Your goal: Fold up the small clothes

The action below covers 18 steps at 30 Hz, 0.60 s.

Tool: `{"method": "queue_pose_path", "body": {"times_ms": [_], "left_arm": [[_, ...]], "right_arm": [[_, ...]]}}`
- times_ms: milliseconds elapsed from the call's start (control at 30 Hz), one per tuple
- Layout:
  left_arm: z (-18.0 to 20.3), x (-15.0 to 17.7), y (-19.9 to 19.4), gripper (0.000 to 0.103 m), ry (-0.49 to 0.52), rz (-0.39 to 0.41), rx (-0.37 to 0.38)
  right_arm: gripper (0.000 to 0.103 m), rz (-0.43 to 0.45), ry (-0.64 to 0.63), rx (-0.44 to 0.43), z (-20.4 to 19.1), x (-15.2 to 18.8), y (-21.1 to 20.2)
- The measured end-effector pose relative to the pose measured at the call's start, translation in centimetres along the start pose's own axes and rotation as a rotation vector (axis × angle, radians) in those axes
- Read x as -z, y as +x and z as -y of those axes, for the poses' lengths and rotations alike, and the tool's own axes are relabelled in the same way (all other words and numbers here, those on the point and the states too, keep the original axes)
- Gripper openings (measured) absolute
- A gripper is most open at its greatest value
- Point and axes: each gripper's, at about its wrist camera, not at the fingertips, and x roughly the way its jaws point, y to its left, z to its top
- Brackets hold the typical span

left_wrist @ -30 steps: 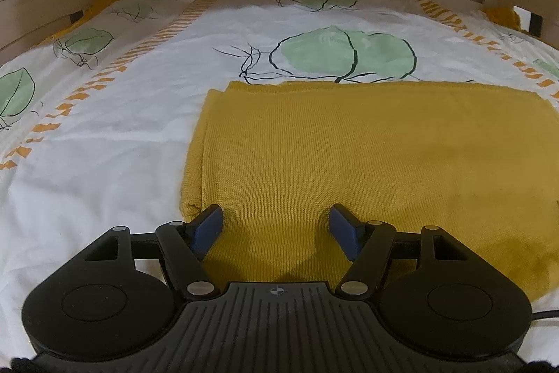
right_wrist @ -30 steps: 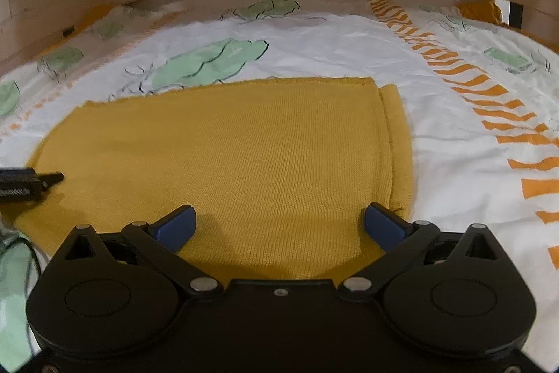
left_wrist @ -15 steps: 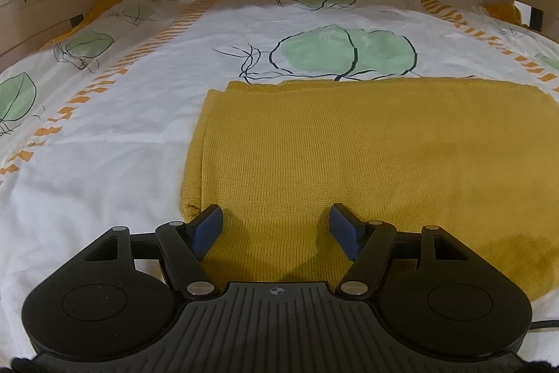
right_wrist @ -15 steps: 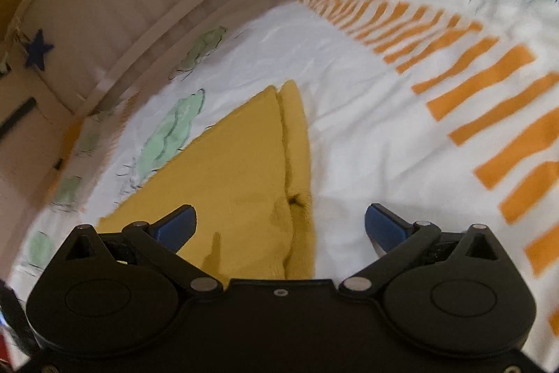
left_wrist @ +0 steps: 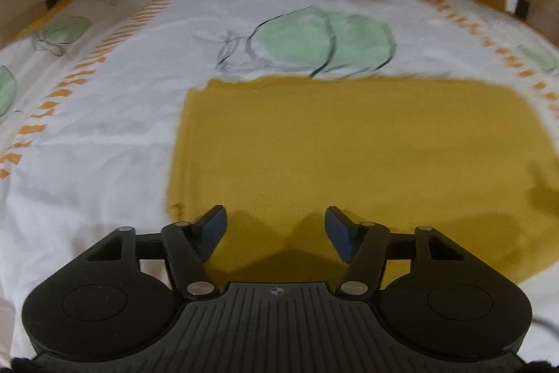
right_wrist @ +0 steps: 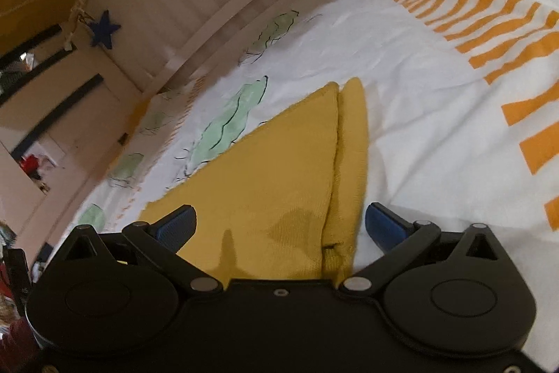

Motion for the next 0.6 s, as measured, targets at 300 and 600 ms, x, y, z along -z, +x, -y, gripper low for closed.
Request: {"method": "queue_pose_path", "body": {"times_ms": [300, 600], "left_arm": [[6.2, -6.6, 2.5, 0.060, -0.033, -0.029, 0.065], [9.2, -8.5, 8.9, 0.060, -0.041, -0.144, 0.006]], "right_arm": [[0.103, -0.004, -0.010, 0.001, -0.1, -0.5, 0.3], [0.103, -0.007, -0.012, 0.000, 0.0, -0.5, 0.6]]}}
